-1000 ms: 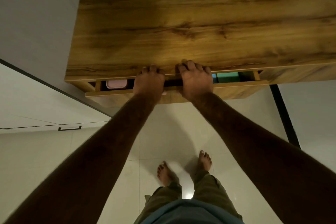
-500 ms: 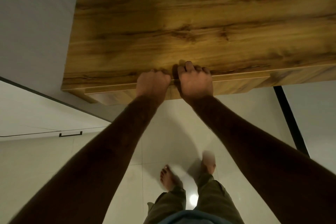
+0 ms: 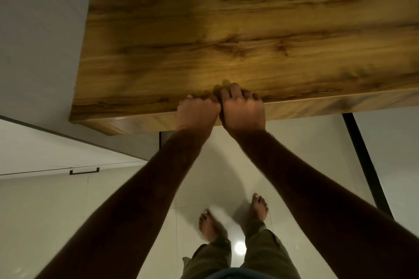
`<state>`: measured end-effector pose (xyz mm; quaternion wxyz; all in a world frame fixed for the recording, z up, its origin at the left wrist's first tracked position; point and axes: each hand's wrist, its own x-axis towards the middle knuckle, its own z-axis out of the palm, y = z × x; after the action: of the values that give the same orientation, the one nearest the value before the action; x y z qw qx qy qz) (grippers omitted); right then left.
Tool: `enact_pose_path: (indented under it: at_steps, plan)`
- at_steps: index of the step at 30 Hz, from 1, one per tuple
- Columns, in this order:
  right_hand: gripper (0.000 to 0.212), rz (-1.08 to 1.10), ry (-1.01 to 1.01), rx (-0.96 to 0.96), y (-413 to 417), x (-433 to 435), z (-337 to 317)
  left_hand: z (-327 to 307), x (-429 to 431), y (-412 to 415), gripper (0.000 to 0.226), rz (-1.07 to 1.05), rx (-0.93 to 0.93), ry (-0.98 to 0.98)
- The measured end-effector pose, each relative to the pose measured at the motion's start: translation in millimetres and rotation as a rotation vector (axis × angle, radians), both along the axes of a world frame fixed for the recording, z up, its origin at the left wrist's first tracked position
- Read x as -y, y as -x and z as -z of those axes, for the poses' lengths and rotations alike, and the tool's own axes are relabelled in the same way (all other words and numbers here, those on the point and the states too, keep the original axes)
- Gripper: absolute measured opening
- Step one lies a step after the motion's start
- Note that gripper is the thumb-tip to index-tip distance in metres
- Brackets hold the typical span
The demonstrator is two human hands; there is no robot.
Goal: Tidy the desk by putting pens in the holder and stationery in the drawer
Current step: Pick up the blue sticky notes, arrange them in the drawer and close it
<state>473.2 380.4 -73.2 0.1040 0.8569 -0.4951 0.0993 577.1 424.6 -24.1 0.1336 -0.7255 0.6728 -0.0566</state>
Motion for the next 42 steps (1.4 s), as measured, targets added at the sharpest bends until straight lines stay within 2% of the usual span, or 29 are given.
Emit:
enact_pose_path:
  at_steps: [6,11,18,21,23,25,31,42]
  plan:
    - [0.026,-0.045,0.018,-0.08,4.2,2.9,0.3,6.4,0.6,-0.3,0.012,-0.05,0.013,-0.03]
    - [0.03,-0.043,-0.103,-0.107,0.6,0.0,-22.3,1.6,-2.6,-0.8,0.017,0.002,0.045,-0.01]
    - [0.057,-0.085,-0.349,-0.13,24.2,-10.0,-54.6,-6.4,-15.8,-0.9,0.039,-0.106,-0.045,-0.042]
    - [0.076,-0.07,-0.424,-0.117,31.9,-13.5,-59.8,-6.6,-22.4,2.2,0.062,-0.172,-0.099,-0.039]
    - [0.085,-0.067,-0.403,-0.091,39.8,-12.9,-65.0,-10.3,-21.2,8.2,0.079,-0.149,-0.141,0.019]
    - [0.089,-0.049,-0.371,-0.063,49.0,-7.2,-73.6,-20.8,-16.0,17.8,0.086,-0.125,-0.186,0.07]
    - [0.099,0.019,-0.348,0.008,85.1,29.4,-104.6,-51.9,12.3,42.4,0.086,-0.145,-0.288,0.152]
    - [0.089,0.01,-0.278,0.101,164.2,118.9,-150.4,-94.9,98.9,106.5,0.09,-0.177,-0.341,0.252]
